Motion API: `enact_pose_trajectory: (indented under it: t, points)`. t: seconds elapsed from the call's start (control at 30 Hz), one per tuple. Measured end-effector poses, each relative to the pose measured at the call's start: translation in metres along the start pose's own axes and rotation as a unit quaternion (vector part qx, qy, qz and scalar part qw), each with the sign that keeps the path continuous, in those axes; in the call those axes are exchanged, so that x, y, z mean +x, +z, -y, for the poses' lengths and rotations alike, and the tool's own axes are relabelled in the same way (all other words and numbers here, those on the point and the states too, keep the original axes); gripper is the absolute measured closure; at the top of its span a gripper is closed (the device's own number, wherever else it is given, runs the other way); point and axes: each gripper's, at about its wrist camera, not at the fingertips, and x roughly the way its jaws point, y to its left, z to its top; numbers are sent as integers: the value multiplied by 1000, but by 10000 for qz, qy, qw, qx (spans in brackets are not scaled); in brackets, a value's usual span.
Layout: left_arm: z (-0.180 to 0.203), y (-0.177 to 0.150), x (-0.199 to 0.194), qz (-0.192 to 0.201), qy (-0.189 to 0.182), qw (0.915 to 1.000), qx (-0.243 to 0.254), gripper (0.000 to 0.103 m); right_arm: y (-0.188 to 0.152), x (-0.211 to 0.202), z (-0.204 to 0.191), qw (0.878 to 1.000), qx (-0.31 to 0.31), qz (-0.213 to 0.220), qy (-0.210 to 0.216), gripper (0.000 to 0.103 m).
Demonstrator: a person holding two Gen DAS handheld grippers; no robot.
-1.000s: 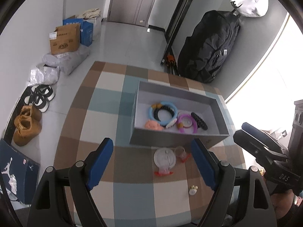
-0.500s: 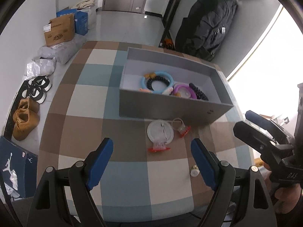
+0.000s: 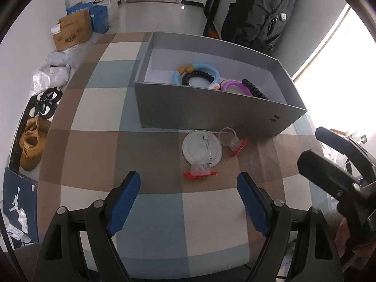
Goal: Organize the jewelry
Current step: 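Grasp the clear sippy cup with red handles with the left tool, then lift the sippy cup and carry it over the gray box with the left tool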
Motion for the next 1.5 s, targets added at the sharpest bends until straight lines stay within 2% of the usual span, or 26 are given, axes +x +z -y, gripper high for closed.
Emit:
enact_pose_trajectory:
  t: [0.27,0.3,0.37,0.43,0.5,0.53,0.7,1.0,1.23,1.4,1.5]
  points:
    - [2,3,-2,163,-11,9999,49,24,1,3,11,9995,302,-80,38,0]
    - [3,4,-1,164,-27,9998,69,29,1,4,11,9995,310,-86,42,0]
    - [5,4,0,136,-54,9998,162,51,1,4,11,9995,305,-100,44,0]
    - [8,3,2,103,-47,9997,234,59,1,5,10,9995,287,-119,39,0]
    - [10,3,4,47,-24,9995,305,70,0,6,9,9996,266,-125,34,0]
    - [11,3,5,-2,18,9994,339,78,0,6,9,9996,262,-133,25,0]
    - [12,1,3,63,62,9990,448,80,0,8,9,9994,285,-177,34,0]
    - [8,5,-8,155,-210,9993,270,83,-4,15,14,9988,399,-290,-11,0]
    - [8,10,-27,435,-405,9981,176,83,-7,20,21,9976,554,-393,-104,0]
    - [0,15,-38,525,-692,9962,-71,83,-10,25,20,9973,560,-461,-108,0]
    - [-3,19,-50,669,-904,9935,-200,83,-11,28,19,9967,653,-489,31,0]
